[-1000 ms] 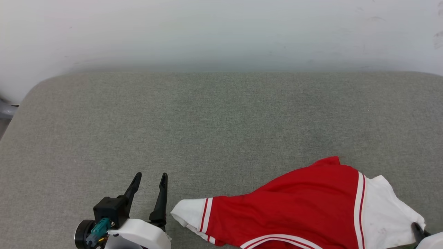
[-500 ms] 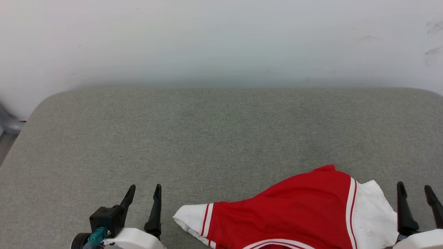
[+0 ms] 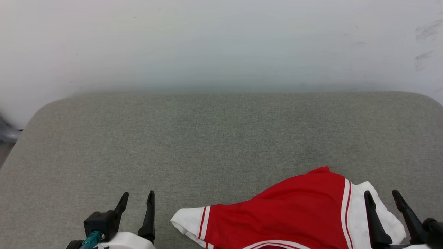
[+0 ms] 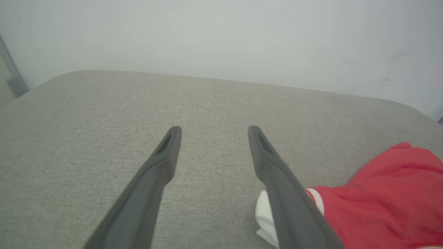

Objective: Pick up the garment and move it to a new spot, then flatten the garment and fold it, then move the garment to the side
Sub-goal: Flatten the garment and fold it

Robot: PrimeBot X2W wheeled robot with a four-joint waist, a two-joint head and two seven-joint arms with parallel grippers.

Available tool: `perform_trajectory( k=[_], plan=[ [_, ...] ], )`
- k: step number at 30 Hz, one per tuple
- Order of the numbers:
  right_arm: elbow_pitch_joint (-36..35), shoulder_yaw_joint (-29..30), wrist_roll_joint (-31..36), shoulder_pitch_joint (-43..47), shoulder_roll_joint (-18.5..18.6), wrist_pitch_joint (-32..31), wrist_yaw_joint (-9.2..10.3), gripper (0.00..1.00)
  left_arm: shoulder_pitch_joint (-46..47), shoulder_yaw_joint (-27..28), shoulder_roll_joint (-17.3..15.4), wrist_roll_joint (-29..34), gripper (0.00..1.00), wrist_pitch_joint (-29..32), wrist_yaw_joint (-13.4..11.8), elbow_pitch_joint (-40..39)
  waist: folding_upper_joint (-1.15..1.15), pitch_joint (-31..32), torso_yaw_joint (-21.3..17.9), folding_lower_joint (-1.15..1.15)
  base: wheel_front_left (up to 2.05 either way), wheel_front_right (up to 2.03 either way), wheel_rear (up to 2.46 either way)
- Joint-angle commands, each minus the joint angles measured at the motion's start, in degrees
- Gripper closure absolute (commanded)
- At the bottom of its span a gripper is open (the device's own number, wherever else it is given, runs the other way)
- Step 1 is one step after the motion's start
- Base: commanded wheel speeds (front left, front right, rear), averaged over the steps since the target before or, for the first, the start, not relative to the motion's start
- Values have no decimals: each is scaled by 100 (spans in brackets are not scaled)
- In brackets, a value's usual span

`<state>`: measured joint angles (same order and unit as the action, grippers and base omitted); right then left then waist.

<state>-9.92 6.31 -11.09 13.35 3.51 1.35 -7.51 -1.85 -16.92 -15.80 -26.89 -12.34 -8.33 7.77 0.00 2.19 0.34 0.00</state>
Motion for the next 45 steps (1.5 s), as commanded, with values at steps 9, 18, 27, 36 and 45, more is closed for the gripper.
perform_trajectory(
  k=[9,18,27,36,45],
  plan=[
    [-521,-179,-108,203,-66,-399,4,0,269,-339,-388,-367,0,1895,265,94,0,-23,-106,0,0,0,0],
    [-432,-299,-275,21,-69,-454,4,0,832,-754,-639,-670,0,3721,508,-17,0,-300,-274,0,0,0,0],
    [-330,-311,-410,-190,-67,-391,4,0,1346,-1177,-740,-619,0,4724,732,347,0,-642,-427,0,0,0,0],
    [-148,-286,-544,-329,-67,-412,3,0,1321,-1659,-656,-919,100,5794,1052,1064,0,-759,-572,0,0,0,0],
    [180,-17,-829,-409,-24,-745,4,0,1305,-1161,-734,-848,100,4824,755,696,0,-610,-527,0,0,0,0]
  ],
)
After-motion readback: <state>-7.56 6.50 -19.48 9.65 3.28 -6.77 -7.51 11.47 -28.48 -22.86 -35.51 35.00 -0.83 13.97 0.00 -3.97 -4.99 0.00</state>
